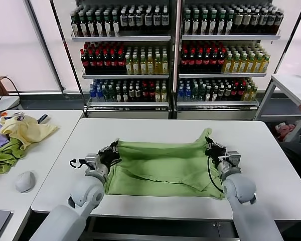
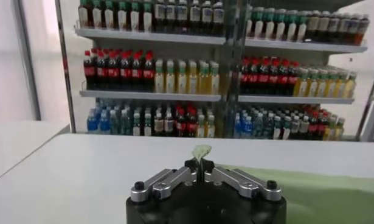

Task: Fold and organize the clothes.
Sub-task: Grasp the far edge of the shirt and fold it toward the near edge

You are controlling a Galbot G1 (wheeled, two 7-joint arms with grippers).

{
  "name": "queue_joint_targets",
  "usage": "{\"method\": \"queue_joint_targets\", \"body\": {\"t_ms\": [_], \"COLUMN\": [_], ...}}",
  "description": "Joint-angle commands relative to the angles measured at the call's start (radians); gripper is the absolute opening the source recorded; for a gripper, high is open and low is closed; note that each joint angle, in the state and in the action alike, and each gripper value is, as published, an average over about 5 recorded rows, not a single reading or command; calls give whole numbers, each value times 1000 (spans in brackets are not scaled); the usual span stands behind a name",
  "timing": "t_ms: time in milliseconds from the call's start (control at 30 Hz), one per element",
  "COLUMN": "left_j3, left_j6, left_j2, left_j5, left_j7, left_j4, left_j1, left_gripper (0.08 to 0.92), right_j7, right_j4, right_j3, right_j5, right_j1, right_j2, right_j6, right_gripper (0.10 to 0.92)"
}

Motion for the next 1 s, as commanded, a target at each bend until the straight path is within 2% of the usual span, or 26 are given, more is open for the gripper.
{"method": "queue_joint_targets", "body": {"t_ms": [33,400,567,800,1000], "left_j3": [-20,-23,-29,-75,-85], "left_j6": [38,95,68,-7,38], "left_j2": [25,17,-1,-88,-174], "left_j5": [101,197,244,298,331], "left_j7": [11,24,18,-76,-127], "left_j4": [-95,-81,-110,-160,-83], "left_j1": [175,210,232,274,272], "left_gripper": [107,111,200,399,572], "right_j7": [6,24,33,28,26], "right_j4": [168,186,198,268,276], "right_j3": [86,64,56,76,77], "right_j5": [-24,-58,-102,-113,-113], "right_j1": [-232,-283,-295,-362,-389], "right_j2": [9,48,61,51,45], "right_j6": [1,-41,-67,-35,-11], "right_gripper": [114,114,131,300,473]}}
